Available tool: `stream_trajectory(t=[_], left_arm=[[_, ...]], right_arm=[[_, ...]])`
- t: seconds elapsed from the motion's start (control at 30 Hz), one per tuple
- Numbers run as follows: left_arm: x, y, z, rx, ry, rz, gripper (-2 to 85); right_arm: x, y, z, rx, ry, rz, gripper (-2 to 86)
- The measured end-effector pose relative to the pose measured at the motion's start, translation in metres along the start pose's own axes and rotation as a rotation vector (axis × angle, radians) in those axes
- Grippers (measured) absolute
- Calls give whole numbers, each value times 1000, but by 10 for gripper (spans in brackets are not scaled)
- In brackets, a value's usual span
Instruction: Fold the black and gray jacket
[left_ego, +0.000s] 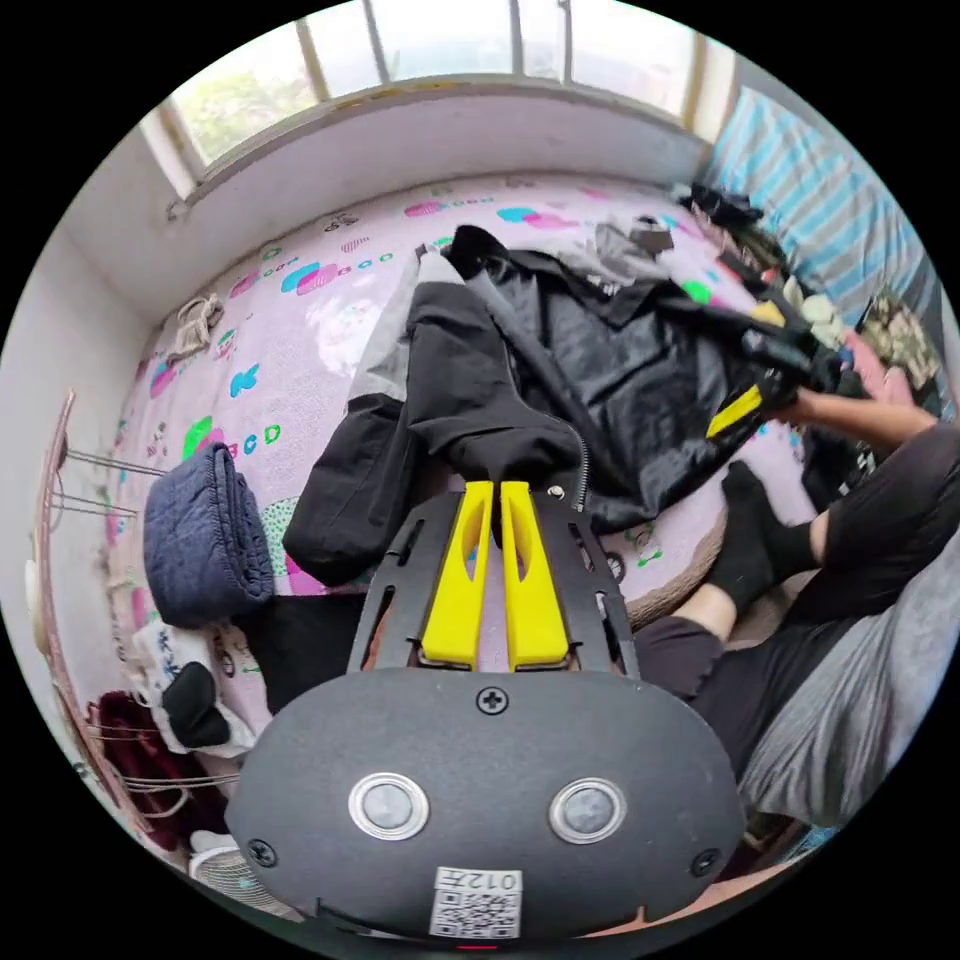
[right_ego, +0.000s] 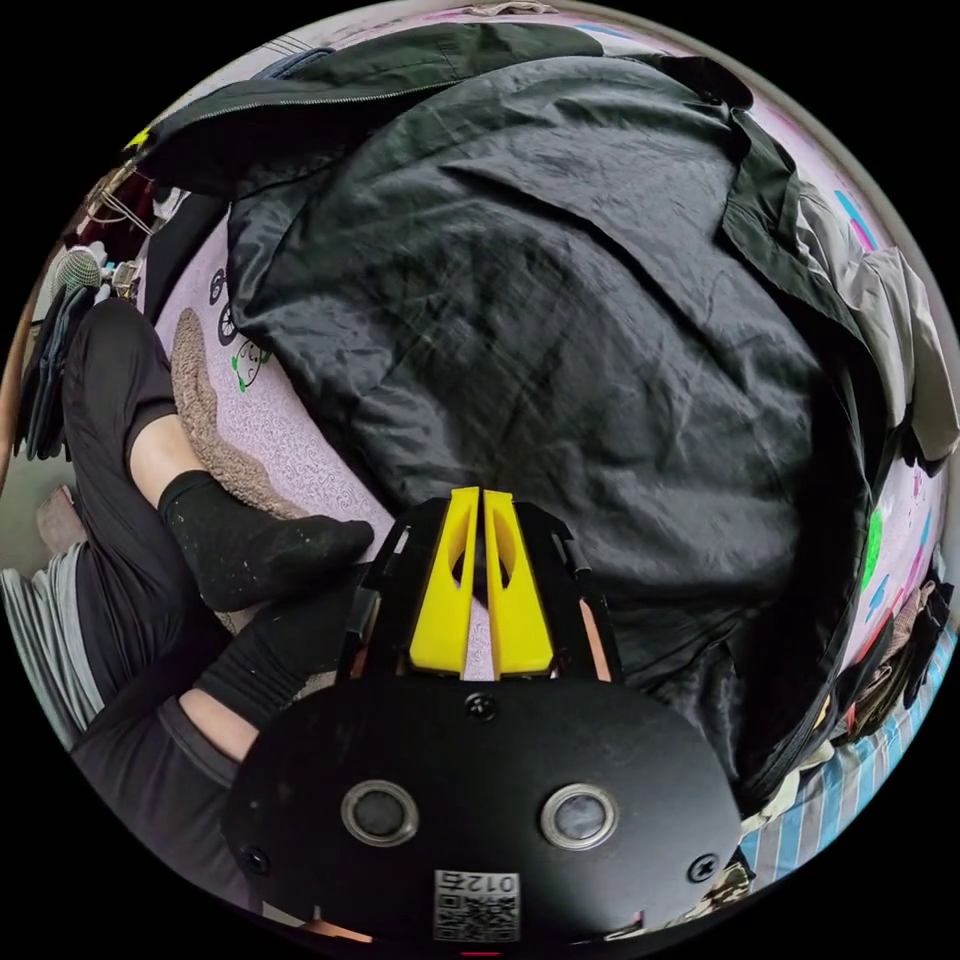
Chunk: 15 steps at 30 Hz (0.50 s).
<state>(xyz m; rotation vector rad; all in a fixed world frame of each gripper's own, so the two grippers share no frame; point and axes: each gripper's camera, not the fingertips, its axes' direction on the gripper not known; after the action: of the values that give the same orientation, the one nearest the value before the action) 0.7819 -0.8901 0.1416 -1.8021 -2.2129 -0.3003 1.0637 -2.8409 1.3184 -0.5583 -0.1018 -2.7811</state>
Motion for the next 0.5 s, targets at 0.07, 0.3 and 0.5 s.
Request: stream_trajectory(t=[0.07, 0.3, 0.5], left_arm=[[-62, 3, -47, 133, 186, -155, 6], [-155, 7, -107, 212, 342, -319, 8], [-164, -8, -111, 120, 333, -254, 9]], right_arm=[[15, 3, -4, 0, -7, 2, -5], [46, 7, -69, 201, 26, -56, -5], [49, -25, -134, 429, -168, -136, -7]])
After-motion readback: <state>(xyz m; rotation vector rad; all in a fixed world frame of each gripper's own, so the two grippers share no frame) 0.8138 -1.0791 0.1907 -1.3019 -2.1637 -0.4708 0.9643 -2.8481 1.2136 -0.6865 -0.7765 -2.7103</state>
